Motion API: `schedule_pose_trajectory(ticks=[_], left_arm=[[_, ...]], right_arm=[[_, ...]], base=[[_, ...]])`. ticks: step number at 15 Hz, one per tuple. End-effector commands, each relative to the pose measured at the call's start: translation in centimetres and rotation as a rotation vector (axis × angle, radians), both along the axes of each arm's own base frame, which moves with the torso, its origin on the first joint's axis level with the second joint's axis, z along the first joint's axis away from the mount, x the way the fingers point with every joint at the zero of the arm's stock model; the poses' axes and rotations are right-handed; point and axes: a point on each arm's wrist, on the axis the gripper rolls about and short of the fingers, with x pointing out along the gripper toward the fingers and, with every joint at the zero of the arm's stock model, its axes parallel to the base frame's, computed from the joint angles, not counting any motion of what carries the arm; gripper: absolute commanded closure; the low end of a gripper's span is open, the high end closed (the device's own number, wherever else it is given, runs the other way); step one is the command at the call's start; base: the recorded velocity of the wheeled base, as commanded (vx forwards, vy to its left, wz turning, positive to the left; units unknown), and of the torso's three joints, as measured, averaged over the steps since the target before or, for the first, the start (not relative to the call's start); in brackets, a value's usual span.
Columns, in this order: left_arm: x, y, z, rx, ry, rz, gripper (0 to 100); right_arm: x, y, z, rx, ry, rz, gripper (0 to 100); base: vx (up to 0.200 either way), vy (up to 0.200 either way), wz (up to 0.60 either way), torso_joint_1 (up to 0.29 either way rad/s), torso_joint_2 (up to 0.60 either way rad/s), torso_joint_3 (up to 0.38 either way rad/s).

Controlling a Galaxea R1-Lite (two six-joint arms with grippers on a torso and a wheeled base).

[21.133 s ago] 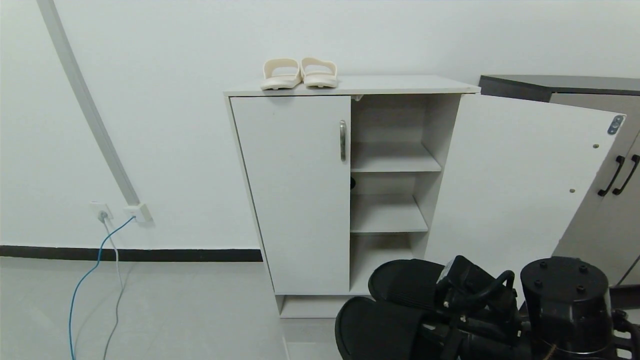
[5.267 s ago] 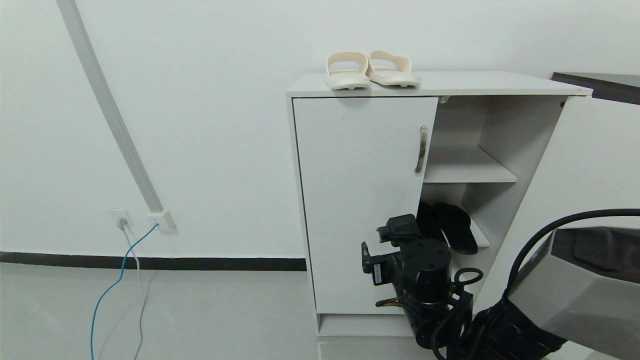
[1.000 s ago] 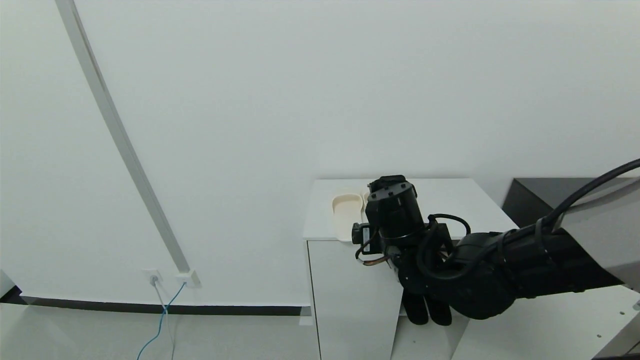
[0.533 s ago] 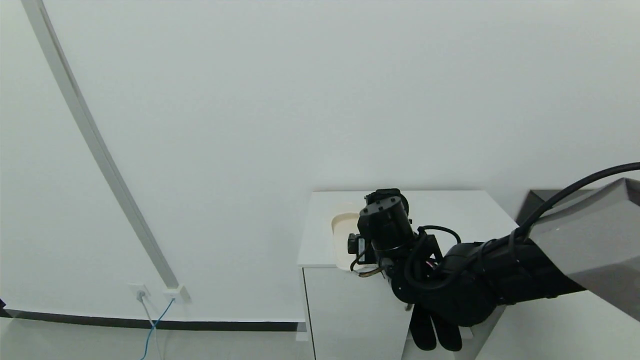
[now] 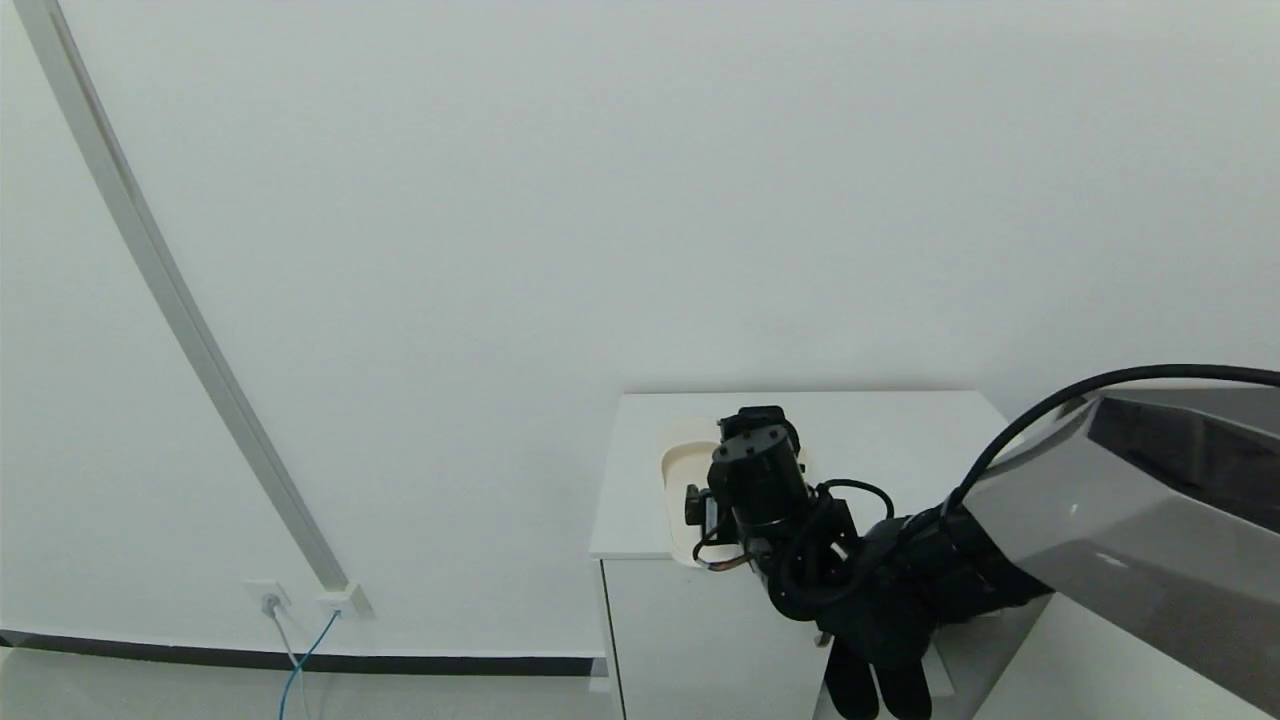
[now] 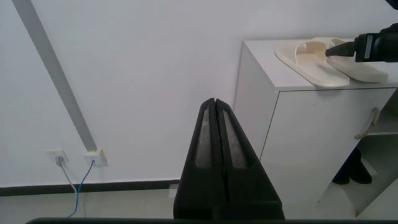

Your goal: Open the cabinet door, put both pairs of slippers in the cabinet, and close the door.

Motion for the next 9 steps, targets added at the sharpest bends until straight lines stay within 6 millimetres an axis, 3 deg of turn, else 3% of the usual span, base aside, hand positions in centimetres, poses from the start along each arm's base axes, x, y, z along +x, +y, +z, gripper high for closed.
schedule_pose_trajectory(ticks=[1, 9], left_arm=[[0.0, 0.0, 0.0, 0.000, 0.002, 0.001, 100], [0.0, 0.0, 0.0, 0.000, 0.002, 0.001, 100]], right_arm=[[1.8, 0.2, -2.0, -0.017, 0.009, -0.007, 0], [6.8, -0.1, -2.8, -0.037, -0.055, 0.016, 0]], base=[[0.000, 0.000, 0.00, 0.000, 0.00, 0.000], [0.000, 0.000, 0.00, 0.000, 0.00, 0.000]])
